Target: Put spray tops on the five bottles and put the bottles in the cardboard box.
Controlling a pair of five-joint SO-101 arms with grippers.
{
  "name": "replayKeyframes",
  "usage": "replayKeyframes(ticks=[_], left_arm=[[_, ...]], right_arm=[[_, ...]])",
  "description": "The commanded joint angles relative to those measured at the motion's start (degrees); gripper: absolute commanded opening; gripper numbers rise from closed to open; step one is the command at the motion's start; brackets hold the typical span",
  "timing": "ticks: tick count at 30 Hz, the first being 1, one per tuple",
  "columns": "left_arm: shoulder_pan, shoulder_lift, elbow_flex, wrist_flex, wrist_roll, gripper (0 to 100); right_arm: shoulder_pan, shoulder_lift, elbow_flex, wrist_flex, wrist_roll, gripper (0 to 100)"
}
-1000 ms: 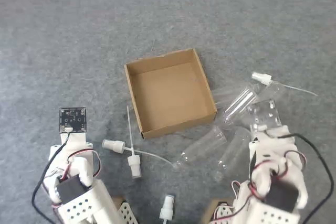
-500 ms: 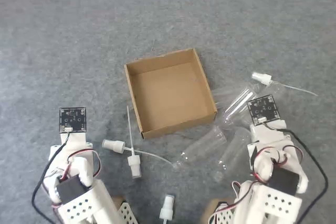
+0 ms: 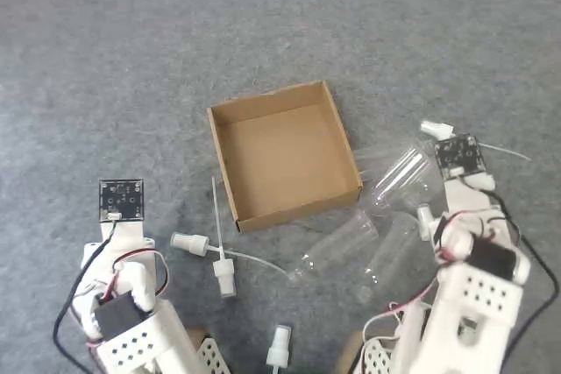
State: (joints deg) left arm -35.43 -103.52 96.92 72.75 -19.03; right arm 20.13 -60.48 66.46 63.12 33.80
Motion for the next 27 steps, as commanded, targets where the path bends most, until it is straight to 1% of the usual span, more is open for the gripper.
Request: replayKeyframes(ticks=[1,27], left_arm=[[-0.3,-0.9,-0.4,0.4,-0.4,1],[-0.4,-0.9,-0.4,0.4,-0.4,1]], right_arm=[[0.5,4.5,-4.0,-4.4,-2.5,12.3],[0.1,4.6,-3.2,-4.4,-2.1,12.5]])
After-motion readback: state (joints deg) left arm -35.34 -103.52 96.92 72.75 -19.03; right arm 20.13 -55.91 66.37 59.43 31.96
